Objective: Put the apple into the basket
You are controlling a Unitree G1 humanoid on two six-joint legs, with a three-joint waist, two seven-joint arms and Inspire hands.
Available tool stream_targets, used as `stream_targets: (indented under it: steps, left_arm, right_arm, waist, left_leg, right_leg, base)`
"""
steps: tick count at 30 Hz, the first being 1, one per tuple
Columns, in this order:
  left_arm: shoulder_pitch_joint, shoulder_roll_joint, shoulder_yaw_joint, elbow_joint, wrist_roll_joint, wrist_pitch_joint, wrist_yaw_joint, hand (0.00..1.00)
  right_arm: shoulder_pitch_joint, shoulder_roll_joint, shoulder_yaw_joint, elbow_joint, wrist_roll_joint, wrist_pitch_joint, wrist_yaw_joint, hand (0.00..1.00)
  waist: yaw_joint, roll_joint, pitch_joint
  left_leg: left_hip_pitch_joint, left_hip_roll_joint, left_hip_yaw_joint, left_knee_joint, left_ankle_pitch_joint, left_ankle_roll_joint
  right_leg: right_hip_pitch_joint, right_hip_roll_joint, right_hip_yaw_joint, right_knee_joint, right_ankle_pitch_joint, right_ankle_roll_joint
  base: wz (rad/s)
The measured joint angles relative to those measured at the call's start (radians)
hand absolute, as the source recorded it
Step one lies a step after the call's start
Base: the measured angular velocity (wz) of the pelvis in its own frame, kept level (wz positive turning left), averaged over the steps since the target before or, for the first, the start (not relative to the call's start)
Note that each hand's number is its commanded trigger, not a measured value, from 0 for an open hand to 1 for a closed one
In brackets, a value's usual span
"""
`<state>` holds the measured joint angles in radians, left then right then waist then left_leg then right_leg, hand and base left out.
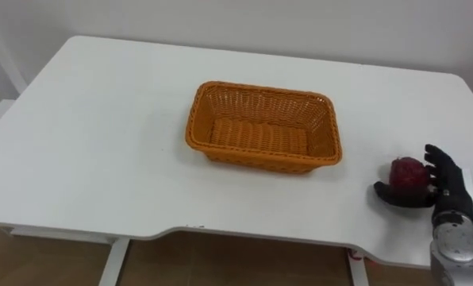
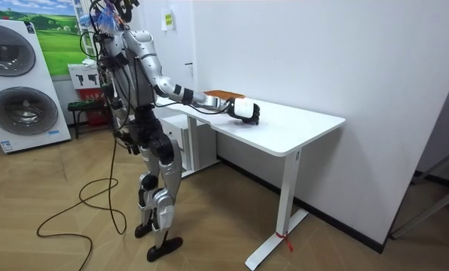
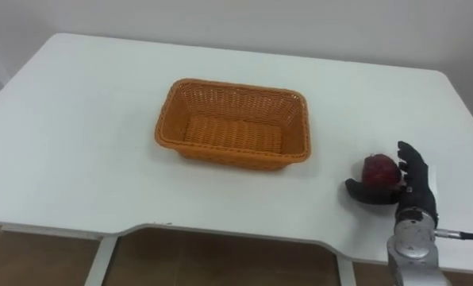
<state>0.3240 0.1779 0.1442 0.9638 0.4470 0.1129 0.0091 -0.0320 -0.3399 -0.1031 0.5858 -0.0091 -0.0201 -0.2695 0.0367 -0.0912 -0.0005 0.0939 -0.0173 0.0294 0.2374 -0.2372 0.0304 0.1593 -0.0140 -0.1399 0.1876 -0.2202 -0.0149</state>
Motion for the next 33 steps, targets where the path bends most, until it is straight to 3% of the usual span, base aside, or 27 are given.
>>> stream_targets:
  steps: [17,26,29,33]
  left_arm:
    - [-0.018,0.014,-0.001,0.001,0.0,-0.003,0.011,0.0]
    - [-0.023,0.013,-0.008,0.001,0.001,-0.002,0.009,0.0]
    - [-0.028,0.012,-0.008,0.001,0.001,-0.003,0.008,0.0]
    - [-0.028,0.009,-0.009,0.002,0.001,-0.005,0.009,0.0]
  right_arm:
    - [-0.001,-0.011,0.003,0.012,-0.047,0.0,0.032,1.0]
    - [-0.011,-0.01,0.003,0.004,-0.037,0.0,-0.014,1.0]
    - [-0.01,-0.01,0.003,-0.059,-0.039,0.0,-0.021,1.0]
    - [-0.01,-0.009,0.004,-0.209,-0.04,-0.002,-0.05,1.0]
  waist:
    - [0.0,-0.01,0.0014]
    - [0.011,0.013,0.0004]
    - [0.017,0.025,0.0032]
    - [0.028,0.022,0.0049]
  left_leg:
    - [-0.004,0.0,-0.002,0.0,0.0,0.0]
    - [0.0,0.0,0.0,0.002,0.0,0.0]
    - [0.003,0.0,0.001,-0.001,0.0,0.0]
    - [0.002,0.0,-0.001,-0.001,0.001,-0.002]
  right_leg:
    - [0.001,0.0,-0.006,0.002,0.0,0.0]
    - [-0.002,0.0,-0.003,0.005,0.0,0.0]
    - [-0.001,0.0,0.001,0.005,0.0,0.0]
    - [-0.001,0.001,-0.001,0.001,0.0,0.0]
  base:
    - [0.0]
    - [-0.01]
    - [-0.03]
    - [0.0]
